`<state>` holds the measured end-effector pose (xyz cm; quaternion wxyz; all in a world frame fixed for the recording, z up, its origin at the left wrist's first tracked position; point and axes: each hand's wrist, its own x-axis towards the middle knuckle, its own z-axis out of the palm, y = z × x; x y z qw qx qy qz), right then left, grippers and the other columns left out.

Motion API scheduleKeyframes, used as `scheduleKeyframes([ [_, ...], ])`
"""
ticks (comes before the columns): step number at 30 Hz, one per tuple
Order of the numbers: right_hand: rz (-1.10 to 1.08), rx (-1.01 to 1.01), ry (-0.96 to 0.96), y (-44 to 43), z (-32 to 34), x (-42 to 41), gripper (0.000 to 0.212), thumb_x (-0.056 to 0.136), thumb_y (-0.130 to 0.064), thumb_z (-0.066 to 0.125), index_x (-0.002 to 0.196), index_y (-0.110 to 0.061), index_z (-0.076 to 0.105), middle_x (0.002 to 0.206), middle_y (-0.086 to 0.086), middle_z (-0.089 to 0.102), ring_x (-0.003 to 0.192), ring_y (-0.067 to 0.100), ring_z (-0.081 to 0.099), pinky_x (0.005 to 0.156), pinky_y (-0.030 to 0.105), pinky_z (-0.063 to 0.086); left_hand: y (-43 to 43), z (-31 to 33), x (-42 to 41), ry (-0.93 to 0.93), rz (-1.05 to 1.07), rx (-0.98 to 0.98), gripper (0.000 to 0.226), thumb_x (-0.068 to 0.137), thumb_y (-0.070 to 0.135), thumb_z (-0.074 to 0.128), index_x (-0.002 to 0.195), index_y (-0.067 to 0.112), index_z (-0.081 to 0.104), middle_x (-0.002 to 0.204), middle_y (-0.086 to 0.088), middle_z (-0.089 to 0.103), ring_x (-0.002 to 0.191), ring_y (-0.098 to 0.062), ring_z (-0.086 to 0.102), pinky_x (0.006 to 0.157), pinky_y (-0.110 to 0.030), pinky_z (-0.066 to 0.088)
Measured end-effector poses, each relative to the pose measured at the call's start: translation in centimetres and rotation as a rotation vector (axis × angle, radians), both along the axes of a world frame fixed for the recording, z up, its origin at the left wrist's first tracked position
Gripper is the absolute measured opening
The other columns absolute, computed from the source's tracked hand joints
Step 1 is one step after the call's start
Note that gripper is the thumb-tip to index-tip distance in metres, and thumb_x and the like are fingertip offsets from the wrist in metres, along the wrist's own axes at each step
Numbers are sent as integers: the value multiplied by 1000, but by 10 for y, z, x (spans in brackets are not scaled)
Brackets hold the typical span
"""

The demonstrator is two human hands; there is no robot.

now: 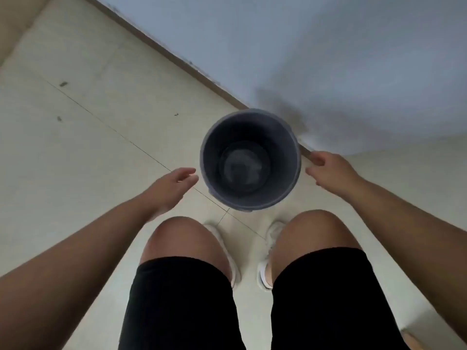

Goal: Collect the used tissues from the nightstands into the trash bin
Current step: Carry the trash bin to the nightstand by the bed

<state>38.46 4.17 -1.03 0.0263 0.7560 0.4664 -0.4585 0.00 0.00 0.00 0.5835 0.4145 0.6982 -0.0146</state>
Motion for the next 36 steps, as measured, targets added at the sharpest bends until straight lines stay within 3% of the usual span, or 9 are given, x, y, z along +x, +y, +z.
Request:
scheduleKeyframes([
  [2,-136,-53,94,2,-29,8,69,94,-22,71,157,-14,45,143,9,62,105,28,71,89,46,61,14,-36,0,39,51,-4,67,104,60,53,163,31,38,158,2,52,138,-25,55,112,-44,49],
  [4,-249,-176,261,-1,-47,8,57,96,-21,72,150,-15,54,137,8,66,101,27,73,83,43,63,23,-61,1,-68,161,-141,67,101,60,60,160,33,44,152,9,57,137,-22,58,99,-36,56],
  [7,-337,-237,436,-9,-52,4,26,100,-17,68,125,-16,71,116,9,78,88,27,80,79,44,67,20,-68,4,-198,217,-183,22,105,44,63,124,41,75,128,15,78,125,-14,71,90,-28,58],
  [9,-308,-180,434,-12,-36,2,23,99,-16,68,121,-20,71,109,6,80,85,26,81,79,46,67,12,-48,7,-228,224,-114,22,107,37,62,106,48,81,117,17,81,112,-7,77,93,-28,57],
  [16,-207,-42,408,-36,147,-25,20,90,-8,69,102,-22,77,88,2,82,74,25,80,65,35,66,-53,139,0,-252,401,91,32,107,25,62,139,30,68,125,9,80,114,-13,77,93,-30,63],
  [22,-59,-13,414,-60,380,-57,20,90,-7,68,101,-21,77,85,1,82,75,22,81,62,30,64,-117,370,-26,-271,518,166,32,107,26,63,137,34,70,128,8,79,118,-15,75,102,-39,60],
  [26,58,40,380,-62,485,-87,19,90,-8,69,97,-23,78,85,-2,82,77,18,80,70,36,67,-157,479,-44,-277,580,230,29,106,32,64,130,45,73,129,11,78,118,-12,75,93,-27,63],
  [30,224,132,330,-68,528,-123,18,95,-15,67,96,-31,76,85,-10,80,78,10,78,75,34,66,-193,520,-49,-213,746,285,28,106,20,63,121,37,78,120,8,82,110,-14,78,85,-24,65],
  [36,420,134,368,-71,549,-190,19,89,-15,60,86,-27,74,80,-4,78,78,15,77,73,35,66,-257,533,-62,-127,990,345,30,102,17,61,111,38,81,113,5,83,105,-15,80,88,-33,66],
])
